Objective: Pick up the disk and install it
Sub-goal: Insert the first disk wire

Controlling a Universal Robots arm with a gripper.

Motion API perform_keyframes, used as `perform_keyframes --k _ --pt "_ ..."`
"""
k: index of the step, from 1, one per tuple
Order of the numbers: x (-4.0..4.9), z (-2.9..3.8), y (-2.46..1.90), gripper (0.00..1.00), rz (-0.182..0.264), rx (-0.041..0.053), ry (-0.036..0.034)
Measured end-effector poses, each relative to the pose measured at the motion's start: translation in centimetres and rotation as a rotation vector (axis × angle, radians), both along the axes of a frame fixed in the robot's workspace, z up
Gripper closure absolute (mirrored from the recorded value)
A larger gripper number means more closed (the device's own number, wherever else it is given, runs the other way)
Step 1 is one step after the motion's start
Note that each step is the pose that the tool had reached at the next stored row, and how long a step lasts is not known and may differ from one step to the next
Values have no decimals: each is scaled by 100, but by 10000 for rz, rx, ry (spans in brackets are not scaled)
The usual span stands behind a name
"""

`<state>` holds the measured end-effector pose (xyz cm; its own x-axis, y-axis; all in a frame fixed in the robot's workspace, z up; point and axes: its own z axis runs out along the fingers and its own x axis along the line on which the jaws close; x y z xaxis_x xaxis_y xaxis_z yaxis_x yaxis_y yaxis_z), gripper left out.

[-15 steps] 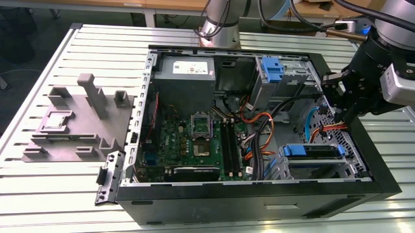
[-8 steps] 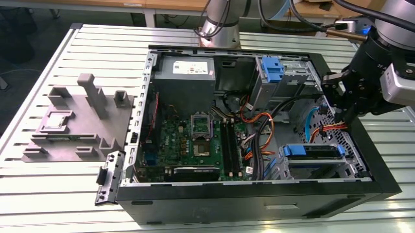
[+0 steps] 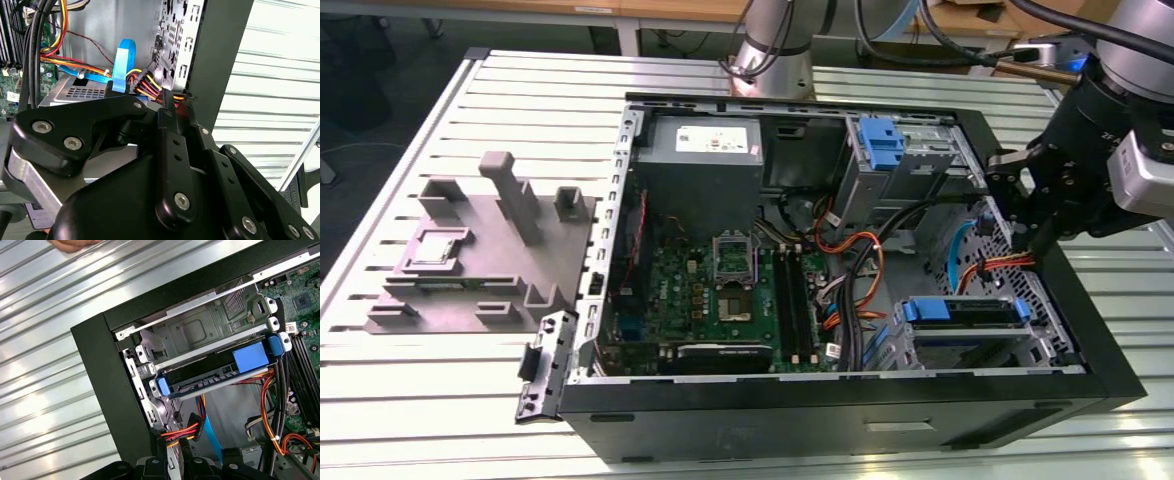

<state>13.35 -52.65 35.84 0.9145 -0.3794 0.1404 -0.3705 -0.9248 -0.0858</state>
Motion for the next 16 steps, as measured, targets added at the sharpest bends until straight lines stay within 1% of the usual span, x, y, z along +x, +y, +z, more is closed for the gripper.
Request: perform_keyframes --k 5,6,9,10,12,13,16 --pt "1 0 0 76 1 0 0" --pt "1 0 0 76 0 -12 0" --pt "8 -1 0 76 2 -102 0" --pt "14 1 0 76 1 -186 0" --pt "16 0 0 76 -1 -302 -1" --pt "24 0 0 76 -1 -648 -9" --pt "36 0 1 76 -1 -650 -9"
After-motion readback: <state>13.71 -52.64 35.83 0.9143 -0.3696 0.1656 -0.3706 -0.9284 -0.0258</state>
